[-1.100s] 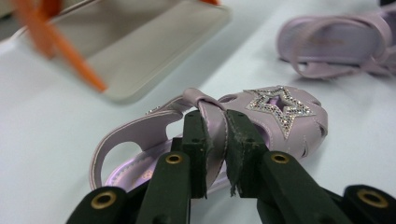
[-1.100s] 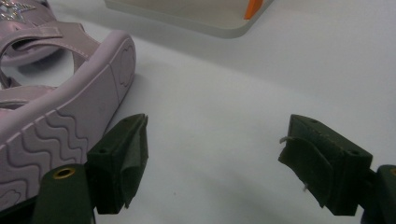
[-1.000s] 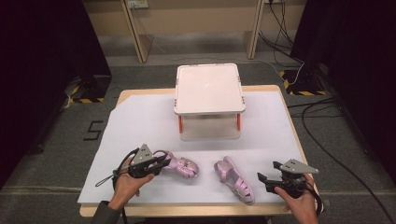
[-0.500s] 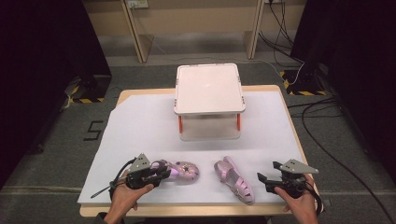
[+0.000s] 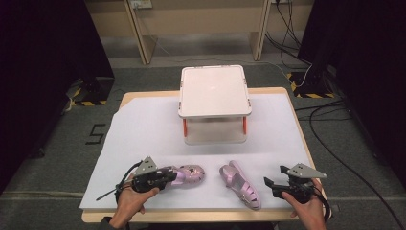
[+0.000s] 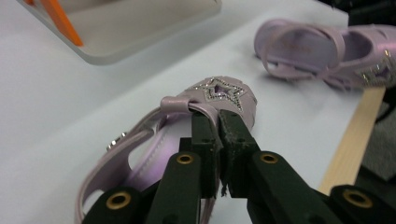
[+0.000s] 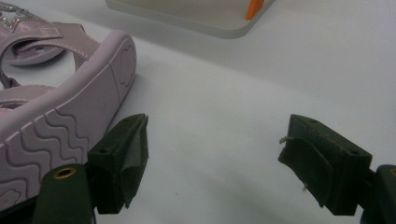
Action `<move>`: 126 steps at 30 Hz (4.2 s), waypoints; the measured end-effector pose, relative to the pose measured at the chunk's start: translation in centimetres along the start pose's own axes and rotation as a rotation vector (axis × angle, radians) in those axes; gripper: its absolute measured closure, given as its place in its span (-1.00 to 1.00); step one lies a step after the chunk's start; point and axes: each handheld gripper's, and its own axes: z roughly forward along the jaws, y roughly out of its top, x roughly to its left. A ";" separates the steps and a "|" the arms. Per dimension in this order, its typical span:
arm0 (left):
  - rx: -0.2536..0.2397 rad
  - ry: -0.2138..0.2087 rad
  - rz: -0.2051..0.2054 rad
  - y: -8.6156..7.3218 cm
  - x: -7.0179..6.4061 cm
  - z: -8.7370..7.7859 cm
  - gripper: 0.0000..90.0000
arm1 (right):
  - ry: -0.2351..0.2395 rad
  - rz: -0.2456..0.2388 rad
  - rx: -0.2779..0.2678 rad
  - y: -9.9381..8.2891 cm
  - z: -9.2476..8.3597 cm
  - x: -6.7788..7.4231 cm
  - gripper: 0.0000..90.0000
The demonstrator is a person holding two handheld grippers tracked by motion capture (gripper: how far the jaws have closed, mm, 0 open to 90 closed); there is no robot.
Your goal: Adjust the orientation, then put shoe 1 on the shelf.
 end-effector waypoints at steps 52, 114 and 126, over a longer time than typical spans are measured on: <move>0.070 0.113 0.227 0.5 -1.5 2.1 -0.02 | 0.004 -0.001 -0.004 -0.3 0.0 -0.6 -0.50; -0.172 0.234 0.285 10.5 -1.0 -5.1 0.78 | -0.009 -0.007 -0.009 -0.1 0.1 -0.4 -0.48; -0.186 0.274 0.303 15.1 -0.5 -4.9 0.78 | -0.007 -0.009 -0.011 -0.1 0.1 -0.4 -0.48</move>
